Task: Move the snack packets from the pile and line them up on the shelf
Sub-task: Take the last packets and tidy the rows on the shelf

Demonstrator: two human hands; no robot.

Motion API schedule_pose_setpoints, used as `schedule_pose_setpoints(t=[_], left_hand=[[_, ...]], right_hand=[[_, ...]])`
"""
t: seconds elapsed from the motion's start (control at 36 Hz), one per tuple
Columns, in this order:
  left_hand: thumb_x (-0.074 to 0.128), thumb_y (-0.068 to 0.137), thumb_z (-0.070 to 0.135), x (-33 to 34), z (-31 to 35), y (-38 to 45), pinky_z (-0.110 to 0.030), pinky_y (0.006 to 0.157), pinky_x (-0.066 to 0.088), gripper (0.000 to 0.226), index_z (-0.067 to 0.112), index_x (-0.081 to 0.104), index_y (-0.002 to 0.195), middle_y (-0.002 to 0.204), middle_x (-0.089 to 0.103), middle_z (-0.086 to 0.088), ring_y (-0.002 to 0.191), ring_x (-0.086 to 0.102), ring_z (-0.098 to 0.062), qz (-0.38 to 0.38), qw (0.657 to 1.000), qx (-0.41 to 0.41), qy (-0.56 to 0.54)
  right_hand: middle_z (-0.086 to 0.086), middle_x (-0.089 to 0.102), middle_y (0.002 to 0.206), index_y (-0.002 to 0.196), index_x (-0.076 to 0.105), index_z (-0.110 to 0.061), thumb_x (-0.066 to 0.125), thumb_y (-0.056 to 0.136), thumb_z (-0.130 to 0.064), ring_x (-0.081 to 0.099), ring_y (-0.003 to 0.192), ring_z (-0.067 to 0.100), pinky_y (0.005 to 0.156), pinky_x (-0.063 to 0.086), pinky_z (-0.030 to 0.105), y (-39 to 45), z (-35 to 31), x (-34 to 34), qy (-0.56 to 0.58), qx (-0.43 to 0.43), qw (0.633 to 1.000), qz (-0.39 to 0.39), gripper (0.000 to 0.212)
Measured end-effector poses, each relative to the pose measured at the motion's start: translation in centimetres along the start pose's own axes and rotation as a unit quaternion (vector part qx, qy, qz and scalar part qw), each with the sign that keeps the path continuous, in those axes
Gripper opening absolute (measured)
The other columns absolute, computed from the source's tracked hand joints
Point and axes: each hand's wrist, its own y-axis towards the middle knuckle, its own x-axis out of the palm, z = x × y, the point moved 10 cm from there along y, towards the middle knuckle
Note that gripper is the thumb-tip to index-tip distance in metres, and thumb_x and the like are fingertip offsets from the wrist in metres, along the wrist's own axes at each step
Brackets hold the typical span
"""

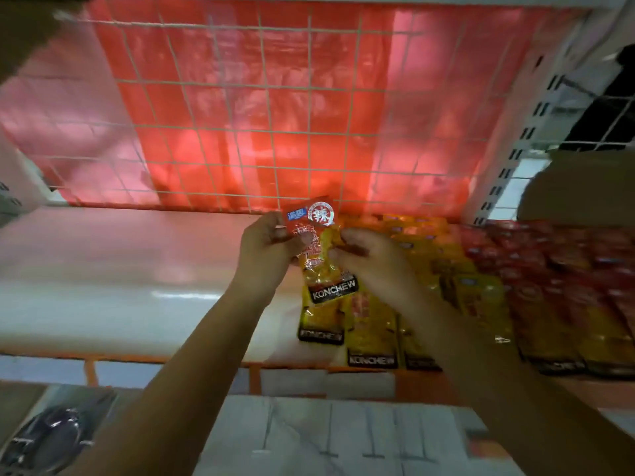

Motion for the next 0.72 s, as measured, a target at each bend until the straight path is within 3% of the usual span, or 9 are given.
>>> schedule_pose_setpoints(t=[0.08, 0.14, 0.25, 0.31, 0.39, 0.53, 0.61, 0.67, 0.72], left_hand=[[0.063, 0.08, -0.009, 5.3, 0.2, -1.8, -0.021, 0.051, 0.042, 0.021, 0.011, 0.058, 0.081, 0.063, 0.062, -0.002, 0.056, 0.054, -0.014, -0.014, 1.0, 0.004, -0.004], [0.065, 0.08, -0.005, 8.4, -0.1, -2.8, -0.022, 0.049, 0.042, 0.019, 0.011, 0.055, 0.079, 0.06, 0.06, 0.0, 0.053, 0.052, -0.012, -0.027, 1.0, 0.005, 0.008], [0.071, 0.077, 0.009, 14.3, -0.2, -4.9, -0.036, 0.052, 0.046, 0.03, -0.009, 0.053, 0.094, 0.07, 0.061, -0.029, 0.06, 0.054, -0.022, -0.064, 0.997, 0.008, 0.039], [0.068, 0.081, 0.001, 17.0, -0.4, -5.6, -0.024, 0.049, 0.047, 0.011, 0.001, 0.058, 0.085, 0.063, 0.067, -0.011, 0.055, 0.06, -0.016, -0.093, 0.994, 0.007, 0.056], [0.067, 0.083, 0.005, 20.2, -0.2, -6.6, -0.018, 0.055, 0.045, 0.023, 0.024, 0.056, 0.074, 0.063, 0.067, 0.009, 0.057, 0.06, -0.001, -0.13, 0.984, 0.033, 0.119], [0.063, 0.088, 0.021, 23.8, 0.4, -8.0, -0.024, 0.063, 0.043, 0.006, 0.014, 0.062, 0.088, 0.08, 0.066, -0.001, 0.071, 0.06, -0.018, -0.168, 0.937, 0.134, 0.277], [0.062, 0.088, 0.019, 25.6, 1.4, -9.0, -0.027, 0.063, 0.047, 0.01, 0.013, 0.065, 0.094, 0.082, 0.064, 0.002, 0.073, 0.061, -0.019, -0.175, 0.902, 0.202, 0.34], [0.061, 0.089, 0.016, 26.7, 1.4, -9.5, -0.017, 0.06, 0.038, 0.011, 0.01, 0.066, 0.098, 0.087, 0.066, 0.0, 0.075, 0.059, -0.016, -0.19, 0.877, 0.216, 0.385], [0.058, 0.091, 0.018, 28.2, 0.9, -10.1, -0.014, 0.061, 0.034, 0.015, 0.011, 0.066, 0.102, 0.092, 0.064, 0.0, 0.08, 0.058, -0.016, -0.223, 0.851, 0.229, 0.417]], right_hand=[[0.02, 0.062, 0.08, 0.078, 0.064, -0.004, 0.067, 0.084, -0.015, 0.054, 0.07, 0.013, 0.064, 0.042, 0.026, -2.4, 1.7, -4.6, 0.031, 0.01, 0.999, -0.004, 0.013], [0.021, 0.057, 0.075, 0.08, 0.061, 0.004, 0.068, 0.084, -0.016, 0.052, 0.066, 0.014, 0.061, 0.04, 0.026, -3.9, 2.8, -7.4, 0.04, 0.021, 0.999, 0.001, 0.022], [0.03, 0.064, 0.088, 0.089, 0.066, 0.005, 0.071, 0.08, -0.012, 0.059, 0.071, 0.024, 0.065, 0.05, 0.044, -6.9, 5.1, -12.3, 0.072, 0.048, 0.996, 0.035, 0.02], [0.032, 0.063, 0.089, 0.09, 0.064, 0.007, 0.071, 0.08, -0.013, 0.061, 0.071, 0.031, 0.064, 0.05, 0.046, -8.4, 6.1, -14.5, 0.064, 0.061, 0.995, 0.053, 0.024], [0.033, 0.061, 0.084, 0.086, 0.062, 0.009, 0.073, 0.079, -0.017, 0.056, 0.065, 0.025, 0.06, 0.045, 0.036, -10.4, 7.3, -17.6, 0.062, 0.069, 0.991, 0.093, 0.03], [0.025, 0.064, 0.086, 0.089, 0.065, 0.004, 0.07, 0.081, -0.019, 0.059, 0.068, 0.021, 0.051, 0.047, 0.018, -13.1, 9.7, -21.3, 0.073, 0.105, 0.982, 0.139, 0.025], [0.014, 0.062, 0.07, 0.077, 0.063, -0.001, 0.069, 0.083, -0.014, 0.056, 0.059, 0.012, 0.05, 0.046, 0.015, -14.2, 10.8, -23.5, 0.055, 0.124, 0.976, 0.17, 0.016], [0.006, 0.058, 0.064, 0.069, 0.059, -0.008, 0.069, 0.082, -0.013, 0.053, 0.049, 0.004, 0.048, 0.043, 0.015, -14.6, 11.5, -25.0, 0.044, 0.139, 0.971, 0.192, 0.017], [0.015, 0.061, 0.069, 0.075, 0.06, 0.0, 0.069, 0.082, -0.011, 0.056, 0.052, 0.005, 0.047, 0.045, 0.016, -15.0, 12.1, -26.4, 0.039, 0.154, 0.966, 0.206, 0.016]])
